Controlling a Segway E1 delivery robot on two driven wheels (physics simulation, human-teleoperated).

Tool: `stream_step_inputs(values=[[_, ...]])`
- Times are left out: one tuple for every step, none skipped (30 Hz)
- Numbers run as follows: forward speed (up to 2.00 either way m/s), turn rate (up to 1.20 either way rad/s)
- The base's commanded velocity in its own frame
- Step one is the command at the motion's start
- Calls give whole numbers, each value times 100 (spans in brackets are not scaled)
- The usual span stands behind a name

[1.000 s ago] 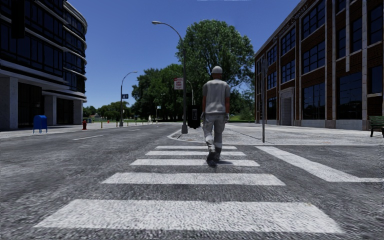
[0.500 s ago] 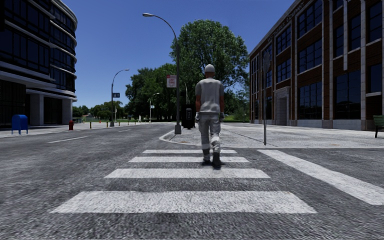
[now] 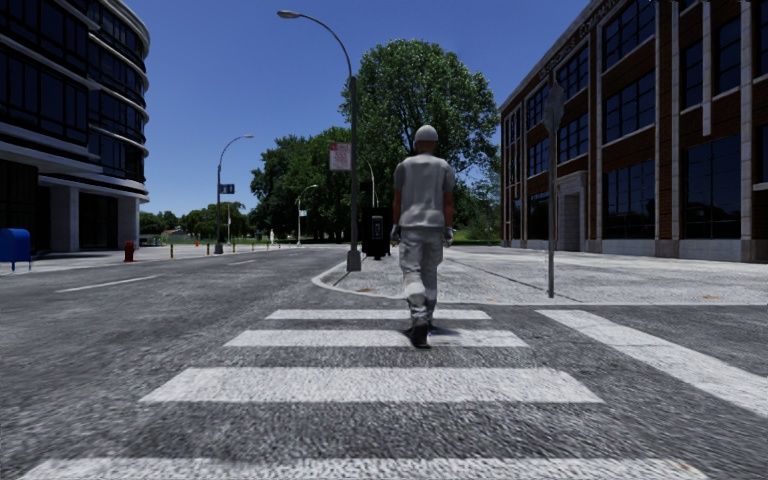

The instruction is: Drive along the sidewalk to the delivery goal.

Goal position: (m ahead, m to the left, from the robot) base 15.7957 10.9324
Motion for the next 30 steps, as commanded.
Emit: stream_step_inputs(values=[[195, 0], [198, 0], [199, 0], [199, 0], [199, 0], [199, 0], [199, 0], [199, 0], [199, 0], [199, 0], [199, 0], [199, 0], [199, 0], [199, 0], [199, 0], [199, 0], [199, 0], [199, 0], [199, 0], [199, 0], [199, 0], [199, 0], [199, 0], [199, 0], [199, 0], [199, 0], [199, 0], [199, 0], [199, 0], [199, 0]])
